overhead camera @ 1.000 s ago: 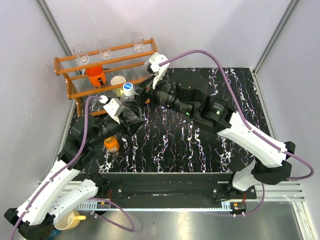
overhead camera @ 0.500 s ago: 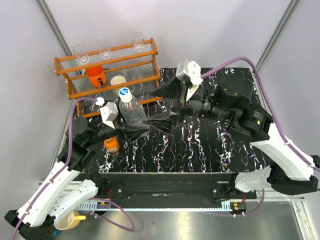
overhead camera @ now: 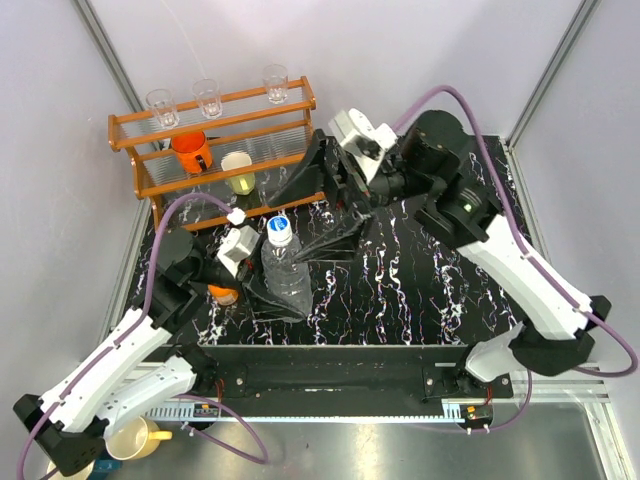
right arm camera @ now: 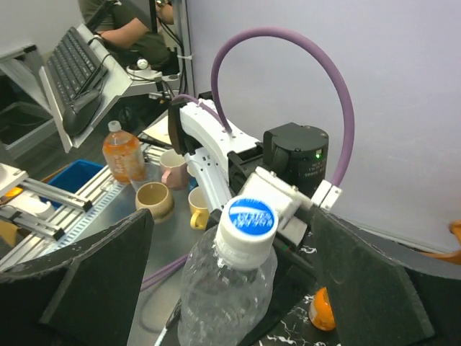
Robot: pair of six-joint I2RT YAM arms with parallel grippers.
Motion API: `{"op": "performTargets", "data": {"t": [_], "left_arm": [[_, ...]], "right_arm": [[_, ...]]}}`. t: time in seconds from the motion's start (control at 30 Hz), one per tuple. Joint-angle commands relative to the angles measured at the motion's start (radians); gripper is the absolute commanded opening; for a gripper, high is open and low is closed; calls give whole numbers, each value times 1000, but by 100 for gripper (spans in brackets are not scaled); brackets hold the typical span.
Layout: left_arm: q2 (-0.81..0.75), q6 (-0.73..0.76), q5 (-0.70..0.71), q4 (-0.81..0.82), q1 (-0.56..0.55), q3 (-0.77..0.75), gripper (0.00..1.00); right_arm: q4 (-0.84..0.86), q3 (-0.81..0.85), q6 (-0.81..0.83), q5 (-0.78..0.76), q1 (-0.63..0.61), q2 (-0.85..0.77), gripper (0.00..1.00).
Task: Screw on the bottle caps
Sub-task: Screw the bottle cap onto the plastic bottle.
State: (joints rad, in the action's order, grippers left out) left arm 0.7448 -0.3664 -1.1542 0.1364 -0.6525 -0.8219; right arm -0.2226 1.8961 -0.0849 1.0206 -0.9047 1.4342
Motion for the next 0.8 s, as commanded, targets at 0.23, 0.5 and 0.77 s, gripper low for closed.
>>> {"op": "performTargets", "data": {"t": [0.23, 0.5, 0.77], "left_arm": [[28, 61, -58, 25, -15, -34, 0], [22, 95, -24, -3, -13, -42, 0], [18, 113, -7, -18, -13, -45, 0]], "right_arm": [[215, 67, -257, 220, 7, 98, 90], [370, 14, -372, 246, 12, 98, 73], [361, 9, -386, 208, 27, 112, 73]]}}
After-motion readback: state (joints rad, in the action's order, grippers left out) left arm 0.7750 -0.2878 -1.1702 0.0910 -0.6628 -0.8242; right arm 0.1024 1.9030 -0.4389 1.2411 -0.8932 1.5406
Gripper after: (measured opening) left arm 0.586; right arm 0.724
